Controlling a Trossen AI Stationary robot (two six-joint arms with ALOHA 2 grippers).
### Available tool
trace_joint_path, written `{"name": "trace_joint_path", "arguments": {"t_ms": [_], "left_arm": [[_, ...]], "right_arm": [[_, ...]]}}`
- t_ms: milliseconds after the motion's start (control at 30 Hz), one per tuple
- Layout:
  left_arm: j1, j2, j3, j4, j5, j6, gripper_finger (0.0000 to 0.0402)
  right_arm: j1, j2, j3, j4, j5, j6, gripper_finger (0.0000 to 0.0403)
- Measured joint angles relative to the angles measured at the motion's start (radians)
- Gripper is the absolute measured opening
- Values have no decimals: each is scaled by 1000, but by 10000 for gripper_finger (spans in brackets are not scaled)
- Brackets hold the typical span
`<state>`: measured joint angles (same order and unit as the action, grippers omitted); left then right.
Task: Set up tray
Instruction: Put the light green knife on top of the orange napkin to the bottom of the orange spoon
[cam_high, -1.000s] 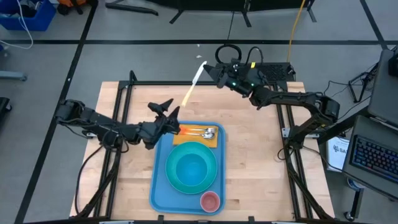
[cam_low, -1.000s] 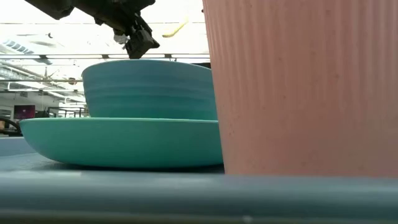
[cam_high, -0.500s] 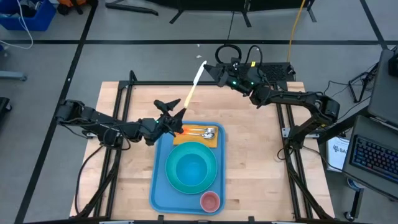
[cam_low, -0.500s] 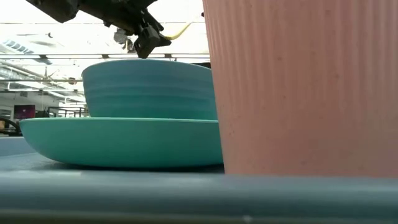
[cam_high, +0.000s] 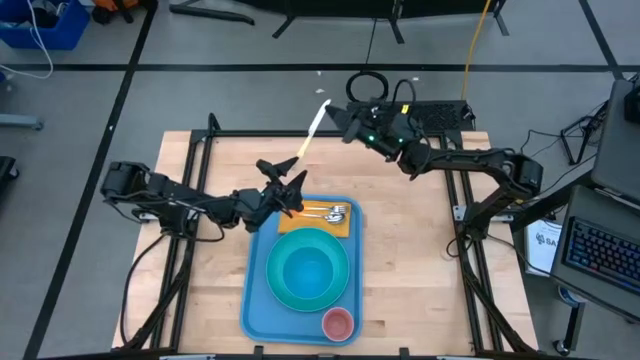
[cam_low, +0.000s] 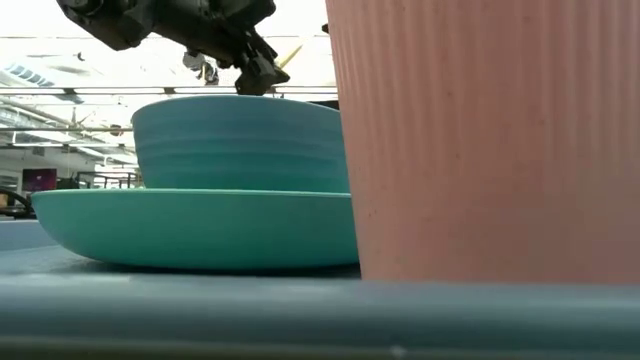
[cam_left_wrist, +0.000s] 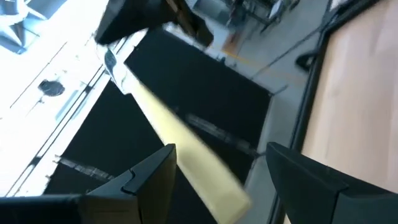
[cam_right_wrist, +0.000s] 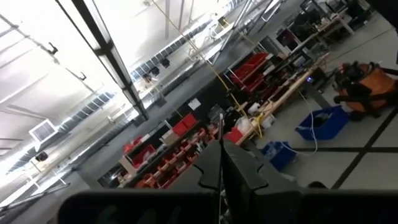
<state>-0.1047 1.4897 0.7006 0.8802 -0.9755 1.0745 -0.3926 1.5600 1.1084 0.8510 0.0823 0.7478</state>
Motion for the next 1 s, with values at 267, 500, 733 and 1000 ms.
{"name": "trace_joint_path", "arguments": {"t_ms": [267,500,733,1000], "left_arm": [[4,4,9,12,-149,78,253],[3,3,9,11,-243,67,210],[-2,3,8,8,-289,79,129],[-2,2,8,10,-375,130,103]], "right_arm": [[18,25,0,12,0,10,0],[19,25,0,-14,0,2,0],[22,25,0,-34,0,2,0],[26,24,0,-82,-7,-5,0]]}}
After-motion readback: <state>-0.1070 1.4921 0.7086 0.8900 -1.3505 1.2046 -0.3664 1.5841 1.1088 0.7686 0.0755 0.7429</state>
